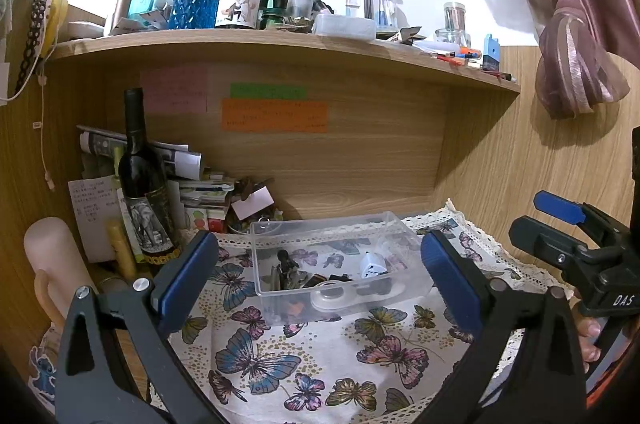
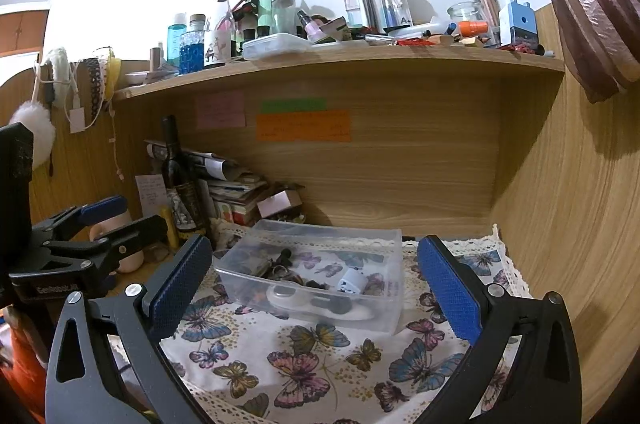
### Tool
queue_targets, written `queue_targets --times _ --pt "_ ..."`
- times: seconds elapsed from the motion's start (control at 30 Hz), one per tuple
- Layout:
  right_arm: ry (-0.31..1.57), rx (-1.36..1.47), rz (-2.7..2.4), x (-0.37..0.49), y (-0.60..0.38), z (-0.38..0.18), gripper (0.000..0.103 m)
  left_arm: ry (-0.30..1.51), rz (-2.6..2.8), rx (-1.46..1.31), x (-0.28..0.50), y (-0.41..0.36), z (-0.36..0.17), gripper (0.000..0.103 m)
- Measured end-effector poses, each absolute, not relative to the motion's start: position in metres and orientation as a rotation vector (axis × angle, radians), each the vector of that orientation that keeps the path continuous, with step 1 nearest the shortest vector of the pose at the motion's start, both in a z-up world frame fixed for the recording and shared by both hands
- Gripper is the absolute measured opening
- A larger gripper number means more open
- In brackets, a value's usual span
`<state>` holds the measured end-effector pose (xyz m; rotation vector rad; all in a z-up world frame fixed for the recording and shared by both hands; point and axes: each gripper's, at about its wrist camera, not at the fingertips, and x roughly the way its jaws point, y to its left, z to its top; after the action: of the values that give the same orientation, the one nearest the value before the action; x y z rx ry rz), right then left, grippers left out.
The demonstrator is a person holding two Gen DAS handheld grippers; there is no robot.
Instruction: Organize rigid objects
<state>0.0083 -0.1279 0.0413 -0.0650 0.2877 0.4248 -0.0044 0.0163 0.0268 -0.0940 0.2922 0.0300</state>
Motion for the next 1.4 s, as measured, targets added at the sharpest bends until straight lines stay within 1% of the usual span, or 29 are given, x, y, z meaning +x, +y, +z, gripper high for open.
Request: queue_targets --times 1.4 --pt "0.293 -0.052 0.432 0.0079 -0.1235 0.0402 0.103 0.273 0.003 -0.062 -0.0007 0.0151 0.0298 0.103"
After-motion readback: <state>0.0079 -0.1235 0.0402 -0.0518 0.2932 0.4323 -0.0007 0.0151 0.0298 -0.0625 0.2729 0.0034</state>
